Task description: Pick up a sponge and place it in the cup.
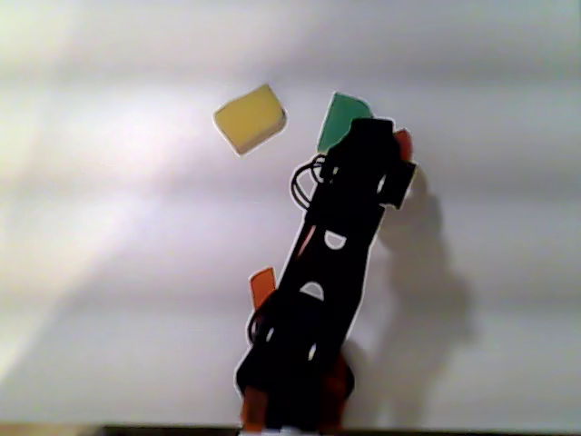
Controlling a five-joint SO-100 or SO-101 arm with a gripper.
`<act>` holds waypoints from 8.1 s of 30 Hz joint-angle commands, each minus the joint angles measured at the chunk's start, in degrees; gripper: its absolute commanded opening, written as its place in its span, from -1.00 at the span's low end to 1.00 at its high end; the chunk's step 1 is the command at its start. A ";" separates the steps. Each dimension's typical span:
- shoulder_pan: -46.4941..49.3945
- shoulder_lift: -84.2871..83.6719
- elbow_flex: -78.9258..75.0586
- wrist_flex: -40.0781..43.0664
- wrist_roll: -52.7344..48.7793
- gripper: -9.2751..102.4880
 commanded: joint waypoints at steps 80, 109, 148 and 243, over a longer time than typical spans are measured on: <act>-20.21 50.80 44.65 -11.78 31.46 -0.83; -22.59 68.73 87.80 -28.65 27.86 -0.83; -21.71 68.91 87.80 -15.91 35.51 -0.83; -21.71 68.91 87.80 -15.91 35.51 -0.83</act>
